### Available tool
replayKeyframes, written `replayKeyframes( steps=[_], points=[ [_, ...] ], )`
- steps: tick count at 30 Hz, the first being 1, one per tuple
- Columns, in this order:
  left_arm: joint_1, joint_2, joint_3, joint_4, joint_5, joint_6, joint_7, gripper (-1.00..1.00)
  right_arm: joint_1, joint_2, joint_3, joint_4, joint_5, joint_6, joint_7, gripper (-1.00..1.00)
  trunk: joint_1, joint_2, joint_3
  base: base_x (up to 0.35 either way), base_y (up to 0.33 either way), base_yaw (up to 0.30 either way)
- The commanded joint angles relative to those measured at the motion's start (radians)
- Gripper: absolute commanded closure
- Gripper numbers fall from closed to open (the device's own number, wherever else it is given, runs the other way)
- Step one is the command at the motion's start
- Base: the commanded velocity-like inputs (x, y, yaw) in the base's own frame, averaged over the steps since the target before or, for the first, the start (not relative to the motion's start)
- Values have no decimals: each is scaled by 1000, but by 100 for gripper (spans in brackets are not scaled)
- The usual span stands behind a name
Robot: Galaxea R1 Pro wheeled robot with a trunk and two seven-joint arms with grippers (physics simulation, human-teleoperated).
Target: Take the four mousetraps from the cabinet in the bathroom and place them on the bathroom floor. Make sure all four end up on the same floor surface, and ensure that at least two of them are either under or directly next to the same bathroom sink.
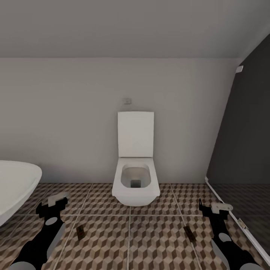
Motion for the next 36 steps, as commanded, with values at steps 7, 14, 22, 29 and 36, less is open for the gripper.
replayKeyframes(
  steps=[7,14,22,29,36],
  points=[
    [0,1,-2,-1,10,-4,3,-100,-1,-1,9,1,-8,-3,-6,-100,-27,49,21,0,0,0],
    [0,2,-2,0,10,-3,3,-100,-1,-1,9,1,-8,-3,-6,-100,-54,98,43,0,0,0],
    [0,1,-2,-1,10,-3,3,-100,-1,-1,9,1,-8,-3,-6,-100,-85,154,68,0,0,0],
    [0,2,-2,0,10,-3,3,-100,-1,-1,10,1,-8,-3,-6,-100,-111,203,90,0,0,0],
    [0,3,-2,-1,10,-3,3,-100,-1,-1,10,2,-8,-3,-6,-100,-138,252,112,0,0,0]
  ],
)
